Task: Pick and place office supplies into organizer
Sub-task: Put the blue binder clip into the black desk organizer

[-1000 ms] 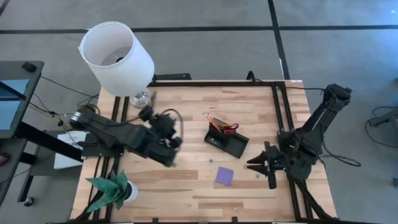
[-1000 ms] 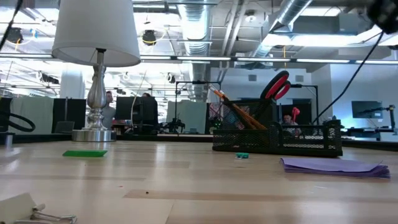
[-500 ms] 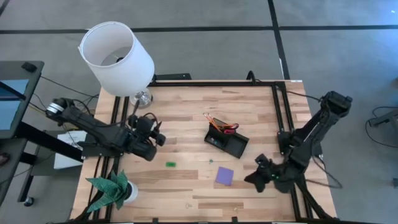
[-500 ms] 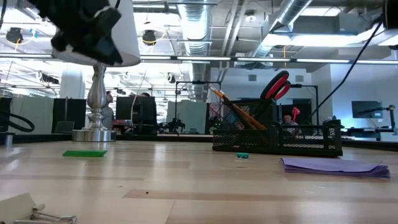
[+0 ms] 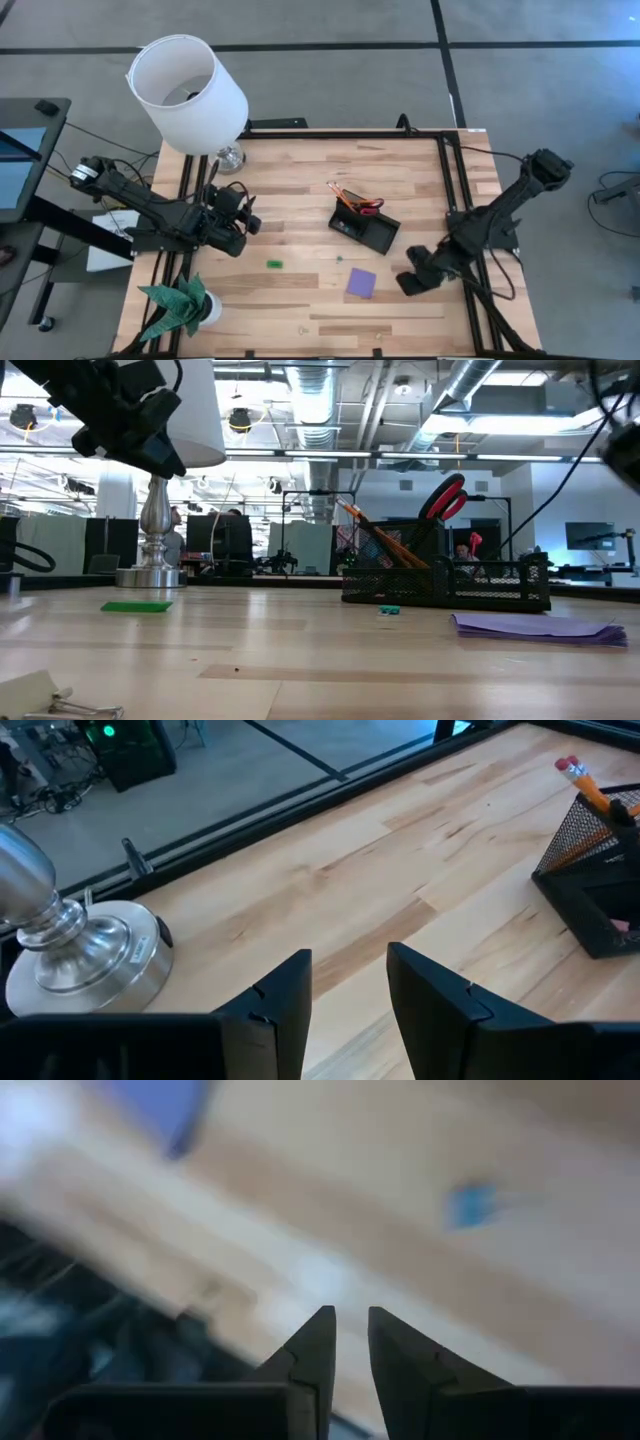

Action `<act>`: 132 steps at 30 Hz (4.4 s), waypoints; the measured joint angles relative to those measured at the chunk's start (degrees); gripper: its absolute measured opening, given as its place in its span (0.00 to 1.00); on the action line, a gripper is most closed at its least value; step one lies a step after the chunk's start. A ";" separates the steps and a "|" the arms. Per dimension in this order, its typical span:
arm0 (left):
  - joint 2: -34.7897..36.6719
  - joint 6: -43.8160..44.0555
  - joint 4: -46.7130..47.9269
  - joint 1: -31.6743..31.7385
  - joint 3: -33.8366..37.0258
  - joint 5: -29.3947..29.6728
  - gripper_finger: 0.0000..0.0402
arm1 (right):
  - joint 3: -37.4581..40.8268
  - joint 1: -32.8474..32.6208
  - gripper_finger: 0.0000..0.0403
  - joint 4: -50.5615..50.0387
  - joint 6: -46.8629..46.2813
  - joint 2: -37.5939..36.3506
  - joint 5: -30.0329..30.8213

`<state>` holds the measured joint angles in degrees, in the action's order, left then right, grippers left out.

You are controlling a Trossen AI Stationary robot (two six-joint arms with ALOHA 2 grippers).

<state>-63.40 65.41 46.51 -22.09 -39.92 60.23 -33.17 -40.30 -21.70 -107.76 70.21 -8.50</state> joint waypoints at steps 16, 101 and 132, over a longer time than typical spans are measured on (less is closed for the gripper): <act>-0.44 -5.79 0.07 0.00 0.00 -4.14 0.32 | 0.02 16.45 0.15 -7.88 16.81 1.04 -16.14; -0.48 3.90 0.06 0.33 0.00 -3.15 0.32 | -5.49 -2.62 0.32 -10.91 92.73 15.35 9.23; -0.48 1.20 0.08 0.33 -0.02 -2.84 0.32 | -10.51 3.93 0.14 -11.39 92.77 15.45 14.90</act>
<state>-63.88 66.61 46.59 -21.76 -39.94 57.39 -43.68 -36.37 -33.09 -14.99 85.67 6.40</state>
